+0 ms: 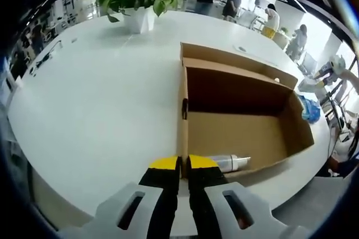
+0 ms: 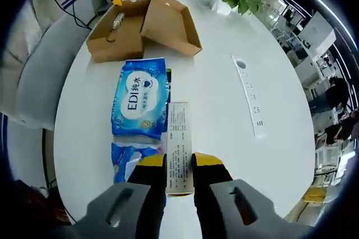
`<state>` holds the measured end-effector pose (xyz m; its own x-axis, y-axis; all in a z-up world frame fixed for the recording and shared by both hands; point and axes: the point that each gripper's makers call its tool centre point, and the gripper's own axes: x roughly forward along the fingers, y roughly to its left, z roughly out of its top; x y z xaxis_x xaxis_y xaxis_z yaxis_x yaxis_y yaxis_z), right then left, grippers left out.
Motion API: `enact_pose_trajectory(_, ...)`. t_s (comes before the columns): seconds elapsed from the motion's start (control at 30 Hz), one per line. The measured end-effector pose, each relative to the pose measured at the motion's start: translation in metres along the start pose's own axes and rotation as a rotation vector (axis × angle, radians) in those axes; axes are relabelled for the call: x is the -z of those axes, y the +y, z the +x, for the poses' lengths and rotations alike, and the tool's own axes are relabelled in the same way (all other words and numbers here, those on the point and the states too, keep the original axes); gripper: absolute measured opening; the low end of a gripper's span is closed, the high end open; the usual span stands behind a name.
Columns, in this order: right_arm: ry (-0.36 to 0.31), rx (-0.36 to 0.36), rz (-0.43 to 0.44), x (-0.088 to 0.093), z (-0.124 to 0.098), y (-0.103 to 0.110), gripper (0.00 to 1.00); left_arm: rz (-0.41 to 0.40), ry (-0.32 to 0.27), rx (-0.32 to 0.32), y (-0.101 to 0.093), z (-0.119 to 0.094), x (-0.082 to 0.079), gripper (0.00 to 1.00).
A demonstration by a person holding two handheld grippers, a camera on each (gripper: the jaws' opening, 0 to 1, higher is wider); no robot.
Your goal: Operate the shoe box by opening the lid, removing the specified soft item, and placing it in the target area until the item is outside and the box remains undamaged.
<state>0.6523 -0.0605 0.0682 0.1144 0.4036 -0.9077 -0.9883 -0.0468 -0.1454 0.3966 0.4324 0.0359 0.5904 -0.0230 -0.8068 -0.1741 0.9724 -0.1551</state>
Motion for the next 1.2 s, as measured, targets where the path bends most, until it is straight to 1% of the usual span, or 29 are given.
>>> enact_pose_trajectory(0.3, 0.025, -0.007, 0.016, 0.020, 0.014, 0.000, 0.15, 0.001, 0.005, -0.004, 0.000, 0.001, 0.000, 0.02)
enact_pose_trajectory(0.5, 0.065, -0.011, 0.002, 0.034, 0.023, -0.001, 0.15, -0.003, 0.009, -0.001, 0.000, 0.001, 0.000, 0.02)
enact_pose_trajectory(0.53, 0.059, -0.009, 0.006, 0.035, 0.024, -0.001, 0.15, -0.002, 0.009, -0.001, 0.000, 0.001, 0.000, 0.02)
enact_pose_trajectory(0.6, 0.067, -0.007, 0.000, 0.037, 0.025, -0.001, 0.15, -0.002, 0.010, 0.000, 0.000, 0.001, 0.000, 0.02)
enact_pose_trajectory(0.63, 0.105, -0.003, -0.035, 0.045, 0.025, -0.002, 0.15, -0.002, 0.010, 0.000, 0.000, 0.001, 0.000, 0.02)
enact_pose_trajectory(0.67, 0.124, -0.007, -0.047, 0.049, 0.026, -0.001, 0.15, -0.002, 0.011, 0.000, 0.000, 0.001, 0.000, 0.02)
enact_pose_trajectory(0.73, 0.133, -0.012, -0.053, 0.053, 0.028, 0.001, 0.15, -0.004, 0.012, 0.001, 0.000, 0.001, 0.000, 0.02)
enact_pose_trajectory(0.83, 0.164, -0.014, -0.073, 0.062, 0.030, 0.002, 0.15, -0.003, 0.012, 0.002, 0.001, 0.002, -0.001, 0.02)
enact_pose_trajectory(1.2, 0.184, -0.005, -0.058, 0.067, 0.032, -0.001, 0.15, 0.009, 0.005, 0.004, 0.001, 0.002, -0.001, 0.02)
